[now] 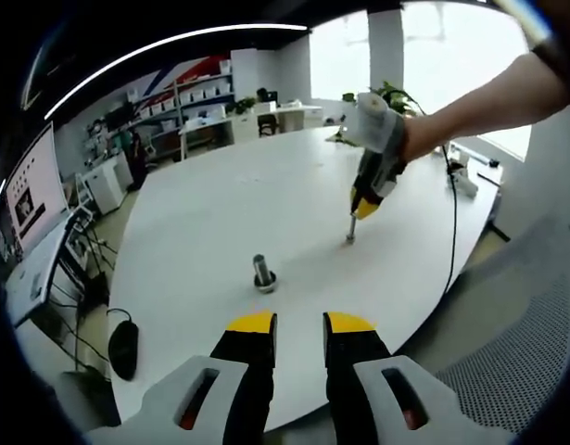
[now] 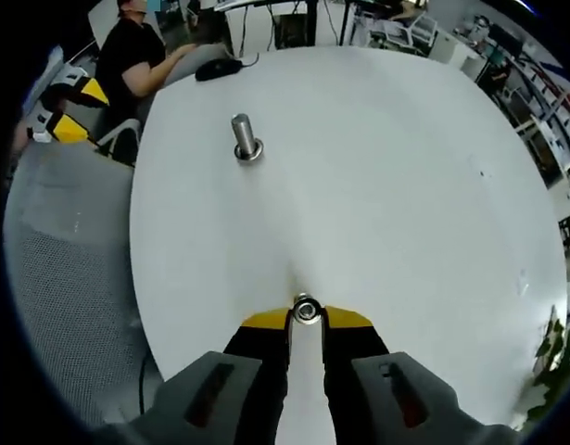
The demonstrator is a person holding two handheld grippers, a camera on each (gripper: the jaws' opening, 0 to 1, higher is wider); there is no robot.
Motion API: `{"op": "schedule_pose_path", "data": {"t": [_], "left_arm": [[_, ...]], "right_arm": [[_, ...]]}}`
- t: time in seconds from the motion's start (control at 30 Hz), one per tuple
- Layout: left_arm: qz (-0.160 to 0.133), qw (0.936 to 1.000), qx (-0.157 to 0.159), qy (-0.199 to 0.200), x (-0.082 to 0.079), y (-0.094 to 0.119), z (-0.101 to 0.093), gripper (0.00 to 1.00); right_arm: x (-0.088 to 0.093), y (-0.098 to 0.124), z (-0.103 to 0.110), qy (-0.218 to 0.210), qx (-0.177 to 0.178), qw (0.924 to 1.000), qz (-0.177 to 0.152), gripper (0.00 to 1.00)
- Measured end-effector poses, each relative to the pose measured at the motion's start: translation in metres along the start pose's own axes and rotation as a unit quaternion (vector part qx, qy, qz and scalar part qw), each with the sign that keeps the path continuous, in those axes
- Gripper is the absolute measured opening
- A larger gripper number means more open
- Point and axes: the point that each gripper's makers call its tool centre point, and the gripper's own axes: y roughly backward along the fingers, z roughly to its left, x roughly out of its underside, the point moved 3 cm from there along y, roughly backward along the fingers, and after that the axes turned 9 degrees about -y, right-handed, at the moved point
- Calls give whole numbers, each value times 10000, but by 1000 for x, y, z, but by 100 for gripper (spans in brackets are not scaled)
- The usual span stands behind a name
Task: Place the washer onto the threaded stud by aligning its center hole with the stud, sliding it down to the base, and recovering from edge contact or off-axis alignment until the washer reaches the visible bottom stop.
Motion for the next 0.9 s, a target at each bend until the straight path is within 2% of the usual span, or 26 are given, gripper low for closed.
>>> {"op": "schedule_pose_path", "data": {"t": [0.9], "left_arm": [[46,10000,49,45,2,-1,-1,18]], "right_arm": [[20,-39,-8,-241,-62,9990,364,14]]}}
